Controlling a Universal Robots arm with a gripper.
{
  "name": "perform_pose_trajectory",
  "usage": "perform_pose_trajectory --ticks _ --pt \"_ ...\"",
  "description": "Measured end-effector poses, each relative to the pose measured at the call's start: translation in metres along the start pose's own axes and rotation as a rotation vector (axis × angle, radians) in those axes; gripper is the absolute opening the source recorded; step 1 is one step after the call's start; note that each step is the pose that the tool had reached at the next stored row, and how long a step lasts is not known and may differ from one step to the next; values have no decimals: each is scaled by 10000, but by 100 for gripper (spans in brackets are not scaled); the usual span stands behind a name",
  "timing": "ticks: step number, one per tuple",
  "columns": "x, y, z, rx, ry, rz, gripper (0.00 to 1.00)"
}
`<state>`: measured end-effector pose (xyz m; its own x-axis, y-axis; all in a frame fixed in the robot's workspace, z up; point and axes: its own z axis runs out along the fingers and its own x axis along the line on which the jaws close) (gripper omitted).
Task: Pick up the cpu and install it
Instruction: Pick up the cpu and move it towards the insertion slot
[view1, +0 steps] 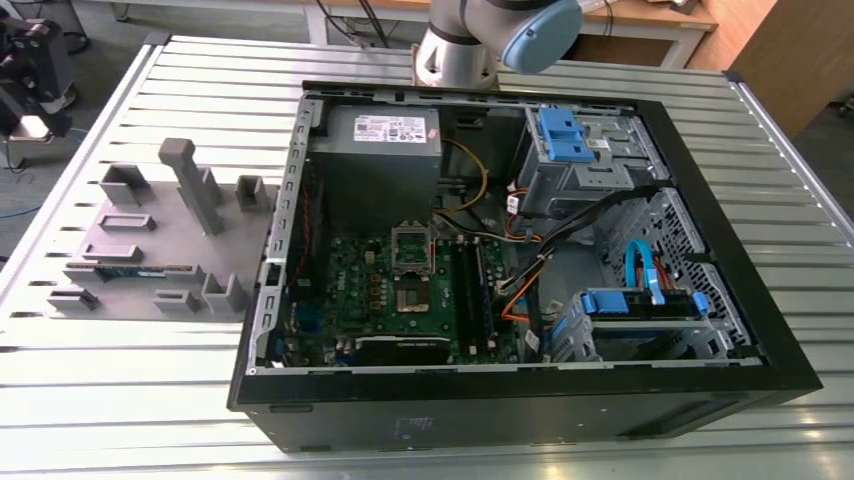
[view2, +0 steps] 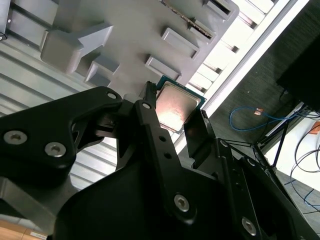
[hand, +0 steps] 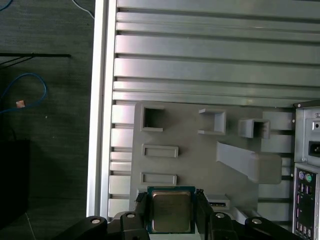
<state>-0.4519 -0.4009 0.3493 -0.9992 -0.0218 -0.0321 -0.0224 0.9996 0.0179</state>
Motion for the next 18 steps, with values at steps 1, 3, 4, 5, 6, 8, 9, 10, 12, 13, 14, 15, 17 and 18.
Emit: perform_pose_trajectory --ticks 1,3,4,5,6,8,9,10,12,13,14,15,17,18 --pt "-2 0 0 0 0 0 47" --pt "-16 -1 1 0 0 0 47" --pt "-17 0 1 0 0 0 47" --pt "-17 0 1 0 0 0 47" --pt "-17 -1 1 0 0 -1 47" --pt "-41 -1 -3 0 0 0 47" --pt "-43 -1 -23 0 0 0 47" --pt "-43 -1 -23 0 0 0 47" --pt "-43 -1 -24 0 0 0 47" --pt "-43 -1 -24 0 0 0 47" --pt "-43 -1 -24 -1 0 0 47" --pt "-43 -1 -24 0 -1 0 47" --pt "-43 -1 -24 0 0 0 47" --pt "-44 0 -25 0 1 0 47"
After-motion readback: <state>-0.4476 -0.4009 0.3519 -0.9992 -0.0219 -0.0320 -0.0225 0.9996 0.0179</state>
